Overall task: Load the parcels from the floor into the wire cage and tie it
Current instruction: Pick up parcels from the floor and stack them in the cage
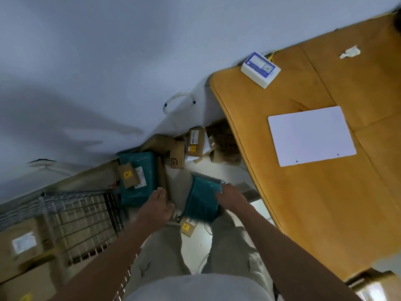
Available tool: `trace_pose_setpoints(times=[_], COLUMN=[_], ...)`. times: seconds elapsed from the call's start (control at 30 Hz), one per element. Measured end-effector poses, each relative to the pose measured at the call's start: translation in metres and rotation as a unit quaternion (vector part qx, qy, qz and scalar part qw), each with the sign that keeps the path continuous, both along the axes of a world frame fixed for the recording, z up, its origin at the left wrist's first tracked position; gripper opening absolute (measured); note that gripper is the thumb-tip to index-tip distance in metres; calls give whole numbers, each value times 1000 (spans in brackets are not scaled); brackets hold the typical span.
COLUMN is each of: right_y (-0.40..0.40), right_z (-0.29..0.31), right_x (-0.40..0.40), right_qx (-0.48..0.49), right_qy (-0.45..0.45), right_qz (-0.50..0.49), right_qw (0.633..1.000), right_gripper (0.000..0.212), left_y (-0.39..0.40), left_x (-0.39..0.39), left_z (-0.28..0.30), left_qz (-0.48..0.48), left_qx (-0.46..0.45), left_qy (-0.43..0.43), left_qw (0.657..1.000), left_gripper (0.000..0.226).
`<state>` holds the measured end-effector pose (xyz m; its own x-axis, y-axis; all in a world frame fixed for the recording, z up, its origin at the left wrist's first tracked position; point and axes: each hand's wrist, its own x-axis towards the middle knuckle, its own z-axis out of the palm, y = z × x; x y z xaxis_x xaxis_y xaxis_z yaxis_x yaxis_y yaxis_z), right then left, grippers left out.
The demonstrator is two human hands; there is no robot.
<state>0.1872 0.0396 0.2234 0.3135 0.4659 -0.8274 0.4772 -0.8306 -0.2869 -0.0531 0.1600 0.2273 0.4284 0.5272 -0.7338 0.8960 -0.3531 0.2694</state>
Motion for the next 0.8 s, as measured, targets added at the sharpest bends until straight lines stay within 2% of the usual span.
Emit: trace_pose_setpoints(times=[0.1,0.27,0.4,0.53,0.6,0.7,0.8], right_y=[17,49,89,132,153,187,215], right_z=[-16,-99,-189,-300,-356,-434,-502], right_x=[21,25,23,22,22,29,38], right_qx=[17,17,25,75,92,108,136], right_qy=[7,-3,-36,-101,-116,-101,-86], right_qz=[14,19,38,44,3,-137,-250], right_qw=[1000,1000,998,991,989,980,955], right_gripper=[14,41,48,49,54,64,67], left_y=[4,29,57,97,117,139,156], left_x=[23,52,71,83,86,89,96], left_z=[-28,-111,-212,-329,-386,-469,-542], left_qz=[-13,27,56,60,126,228,312], left_qx=[1,-18,11,31,22,14,25], left_qy=[-4,-8,-12,10,24,45,32], left_qw=[1000,999,998,998,992,973,949], left_gripper=[65,71,70,82,92,110,125])
